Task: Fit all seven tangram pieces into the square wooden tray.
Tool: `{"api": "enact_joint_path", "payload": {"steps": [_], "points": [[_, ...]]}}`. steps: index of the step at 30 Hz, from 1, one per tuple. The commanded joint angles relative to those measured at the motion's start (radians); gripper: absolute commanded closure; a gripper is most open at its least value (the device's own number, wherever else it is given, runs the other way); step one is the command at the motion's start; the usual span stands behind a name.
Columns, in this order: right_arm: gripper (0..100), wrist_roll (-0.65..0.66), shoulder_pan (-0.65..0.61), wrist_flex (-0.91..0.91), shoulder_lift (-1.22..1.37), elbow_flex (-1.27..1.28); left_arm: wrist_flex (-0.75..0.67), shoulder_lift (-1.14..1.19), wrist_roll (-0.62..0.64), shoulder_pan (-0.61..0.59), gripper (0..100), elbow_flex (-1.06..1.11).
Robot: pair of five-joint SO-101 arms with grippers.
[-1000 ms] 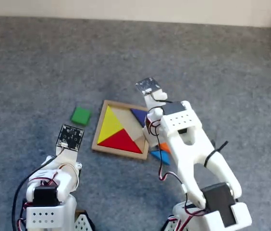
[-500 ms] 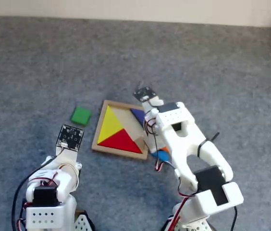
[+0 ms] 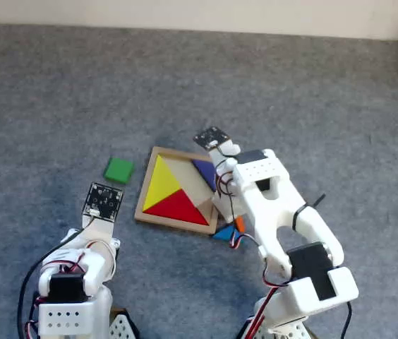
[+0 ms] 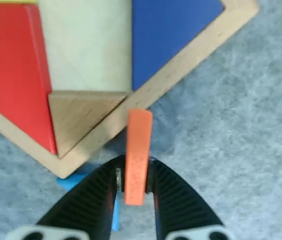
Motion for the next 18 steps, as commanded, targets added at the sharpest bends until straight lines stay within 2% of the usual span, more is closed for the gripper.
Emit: {"api": "enact_joint_path", "payload": {"steps": [1, 5, 11, 18], "points": [[99.2, 0.075, 0.024, -0.010, -0.116, -0.087, 0.003, -0.007, 0.003, -0.012, 100, 0.018], [99.2, 0.150, 0.016, -0.010, -0.182, -0.150, 0.003, -0.007, 0.003, -0.012, 100, 0.018], [99.2, 0.295, -0.073, -0.027, -0.171, -0.245, 0.003, -0.007, 0.003, -0.012, 100, 0.018], [99.2, 0.321, -0.143, -0.108, 0.042, -0.378, 0.003, -0.007, 0.003, -0.012, 100, 0.018]]}}
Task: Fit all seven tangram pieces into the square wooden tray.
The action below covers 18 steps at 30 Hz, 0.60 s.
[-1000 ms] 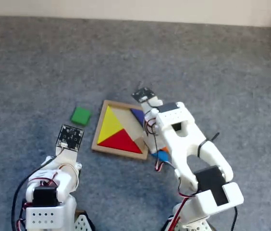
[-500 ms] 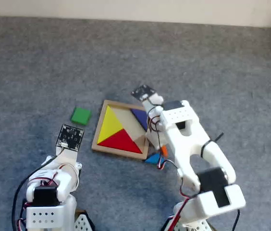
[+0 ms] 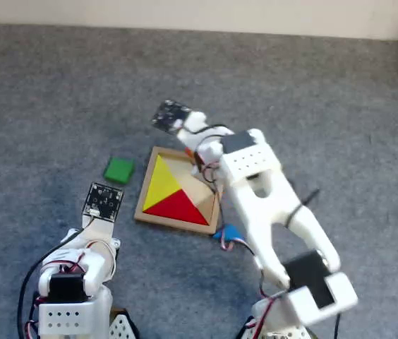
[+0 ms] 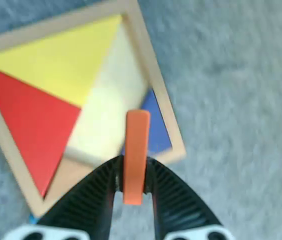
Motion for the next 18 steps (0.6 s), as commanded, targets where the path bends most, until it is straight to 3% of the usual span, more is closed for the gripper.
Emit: {"api": "enact_joint_path", "payload": {"steps": [1, 18], "points": [[99.2, 0.014, -0.033, -0.028, 0.088, -0.143, 0.003, -0.007, 0.003, -0.012, 100, 0.018], [98.8, 0.011, -0.124, 0.027, 0.404, -0.398, 0.003, -0.007, 0.003, -0.012, 100, 0.018]]}}
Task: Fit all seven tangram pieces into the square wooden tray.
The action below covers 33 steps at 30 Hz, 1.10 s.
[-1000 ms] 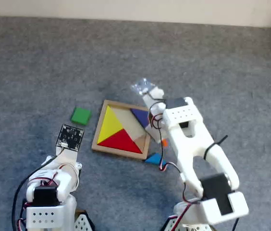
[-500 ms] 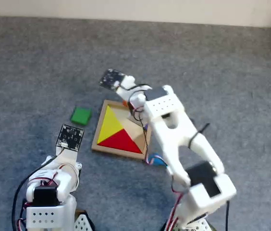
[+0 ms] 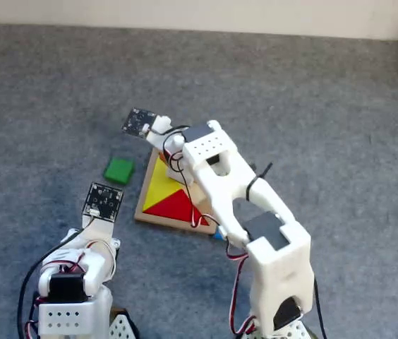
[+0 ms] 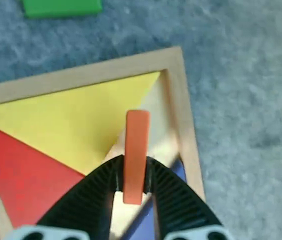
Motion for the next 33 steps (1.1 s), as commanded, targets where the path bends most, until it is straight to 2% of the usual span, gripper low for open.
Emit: {"api": "enact_joint_path", "payload": {"steps": [1, 11, 17, 28, 33], "points": [[98.8, 0.009, -0.021, 0.008, -0.002, -0.085, 0.003, -0.007, 0.003, -0.012, 100, 0.018], [98.5, 0.008, -0.021, 0.008, -0.002, -0.096, 0.003, -0.007, 0.003, -0.012, 100, 0.018], [88.2, 0.008, -0.021, 0.010, -0.002, -0.094, 0.003, -0.007, 0.003, -0.012, 100, 0.018], [87.9, 0.008, -0.015, 0.001, -0.002, -0.099, 0.003, -0.007, 0.003, -0.012, 100, 0.018], [87.9, 0.008, 0.005, 0.001, 0.002, -0.176, 0.003, -0.007, 0.003, -0.012, 100, 0.018]]}}
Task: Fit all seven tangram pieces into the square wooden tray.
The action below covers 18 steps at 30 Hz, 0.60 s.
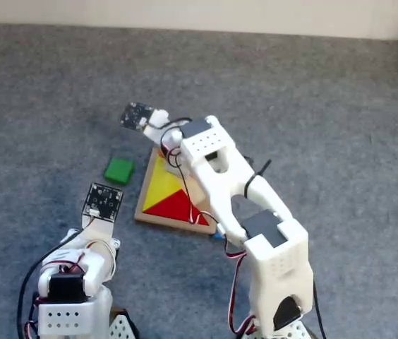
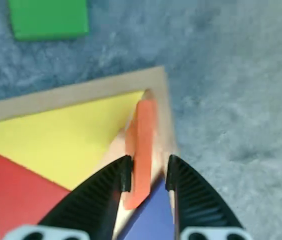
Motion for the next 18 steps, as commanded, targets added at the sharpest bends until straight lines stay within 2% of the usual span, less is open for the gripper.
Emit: {"api": "enact_joint_path", "payload": {"steps": [1, 18], "points": [[87.9, 0.008, 0.010, 0.001, -0.018, -0.097, 0.003, -0.007, 0.003, -0.012, 100, 0.018], [90.3, 0.008, 0.019, 0.005, -0.018, -0.119, 0.003, -0.007, 0.003, -0.012, 100, 0.018]]}}
